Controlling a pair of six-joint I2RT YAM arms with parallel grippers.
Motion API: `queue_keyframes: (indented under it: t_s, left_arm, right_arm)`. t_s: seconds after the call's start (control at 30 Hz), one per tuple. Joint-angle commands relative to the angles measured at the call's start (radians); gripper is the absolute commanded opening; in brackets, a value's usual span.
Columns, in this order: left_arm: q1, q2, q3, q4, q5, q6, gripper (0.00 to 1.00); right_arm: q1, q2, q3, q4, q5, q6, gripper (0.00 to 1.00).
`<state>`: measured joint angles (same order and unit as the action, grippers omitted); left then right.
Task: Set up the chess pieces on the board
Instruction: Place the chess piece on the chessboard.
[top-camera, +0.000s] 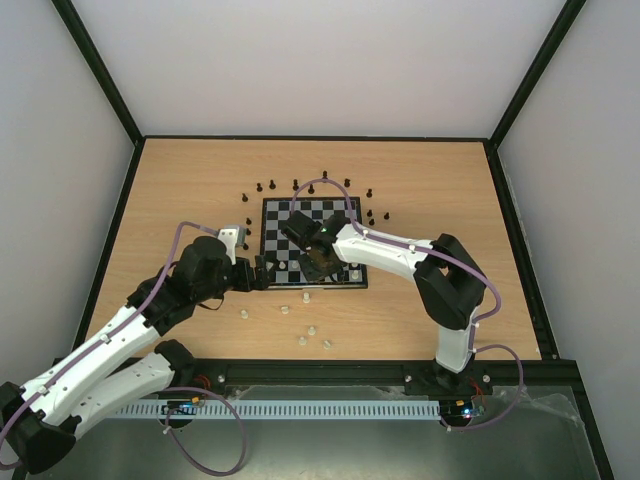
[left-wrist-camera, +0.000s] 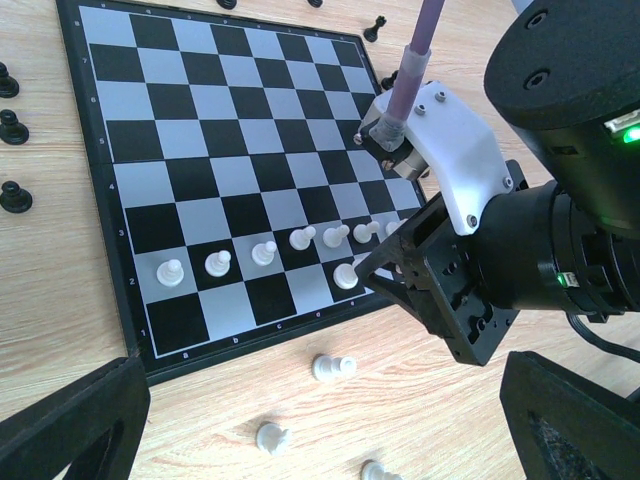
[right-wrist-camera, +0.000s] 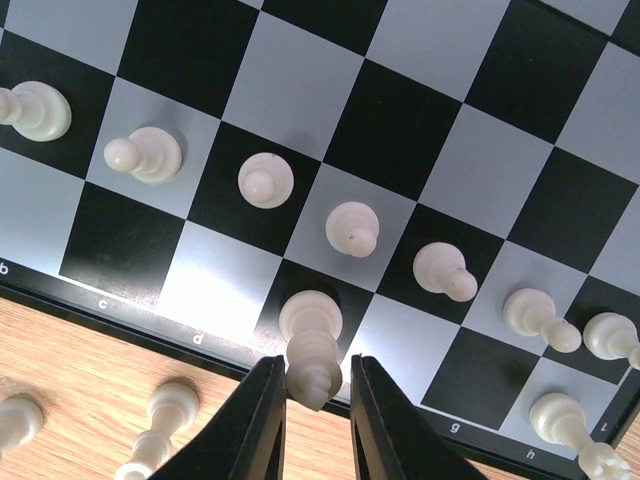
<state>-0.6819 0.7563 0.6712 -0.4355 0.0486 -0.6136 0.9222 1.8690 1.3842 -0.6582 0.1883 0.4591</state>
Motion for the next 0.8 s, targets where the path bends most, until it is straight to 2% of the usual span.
queue_keyframes:
  t_s: [0.0,0.13,0.33,0.5,0.77]
  left_arm:
    - [0.004,0.009,-0.005,0.012,0.008,0.0,0.99]
    - [0.004,0.009,-0.004,0.012,0.008,-0.001,0.99]
    - [0.005,0.006,-0.004,0.012,0.007,-0.004,0.99]
    - [0.004,0.007,-0.007,0.014,0.007,-0.009,0.99]
    - [0.004,0.008,-0.004,0.011,0.008,-0.007,0.99]
  right_arm:
    - [-0.005,0.002,-0.017,-0.028,-0.012,-0.009,0.21]
    - [-0.004,-0.033,-0.025,-0.006,-0.032,-0.017,0.26]
    - [-0.004,-0.087,-0.027,0.008,-0.039,-0.022,0.27]
    - [-0.004,-0.15,-0.047,0.001,-0.033,-0.01,0.36]
    - [0.031,-0.332,-0.192,-0.008,-0.019,0.052,0.46]
